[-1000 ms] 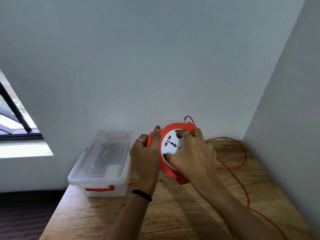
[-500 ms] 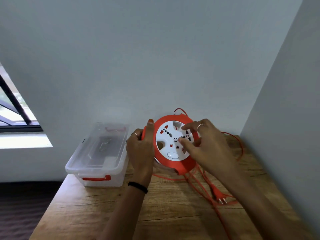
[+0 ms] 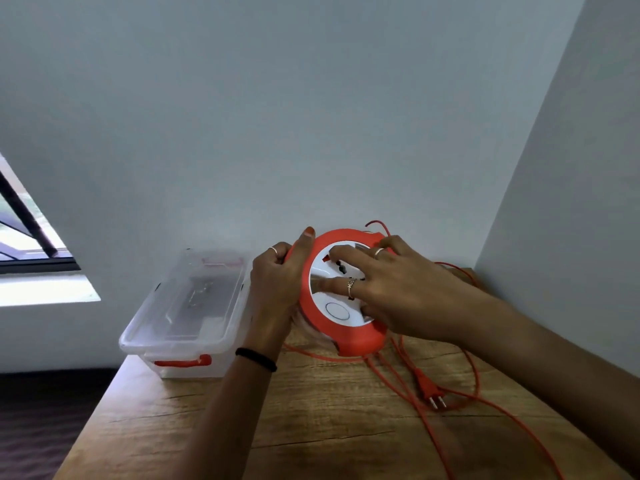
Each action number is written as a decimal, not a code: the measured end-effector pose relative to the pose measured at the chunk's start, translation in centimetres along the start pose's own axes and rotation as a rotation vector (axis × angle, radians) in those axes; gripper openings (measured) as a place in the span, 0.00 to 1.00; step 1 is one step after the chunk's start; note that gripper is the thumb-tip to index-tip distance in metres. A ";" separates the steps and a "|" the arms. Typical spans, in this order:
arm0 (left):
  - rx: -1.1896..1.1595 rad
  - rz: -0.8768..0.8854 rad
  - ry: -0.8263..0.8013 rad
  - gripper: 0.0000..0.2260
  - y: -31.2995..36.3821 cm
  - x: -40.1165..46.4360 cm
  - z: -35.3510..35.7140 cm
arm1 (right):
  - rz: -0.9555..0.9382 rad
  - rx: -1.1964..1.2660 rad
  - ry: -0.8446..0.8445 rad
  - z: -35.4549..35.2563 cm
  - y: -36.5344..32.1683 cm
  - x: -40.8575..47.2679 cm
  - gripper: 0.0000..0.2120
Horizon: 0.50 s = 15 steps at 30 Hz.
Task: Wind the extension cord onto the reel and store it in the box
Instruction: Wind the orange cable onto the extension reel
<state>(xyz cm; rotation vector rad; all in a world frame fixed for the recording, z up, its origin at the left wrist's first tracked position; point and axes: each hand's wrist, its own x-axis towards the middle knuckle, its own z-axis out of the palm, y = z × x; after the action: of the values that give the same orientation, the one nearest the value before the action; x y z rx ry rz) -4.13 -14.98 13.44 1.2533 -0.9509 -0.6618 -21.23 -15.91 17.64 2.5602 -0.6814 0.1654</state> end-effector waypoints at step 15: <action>0.137 0.135 0.153 0.24 0.1 -0.3 3.6 | 0.360 0.263 0.170 1.5 0.9 -0.5 0.29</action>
<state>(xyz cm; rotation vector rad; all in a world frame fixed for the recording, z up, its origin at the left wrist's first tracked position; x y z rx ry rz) -7.47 -16.45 13.62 1.3273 -0.9561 -0.3944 -22.12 -17.05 16.55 2.6007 -1.1105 0.6215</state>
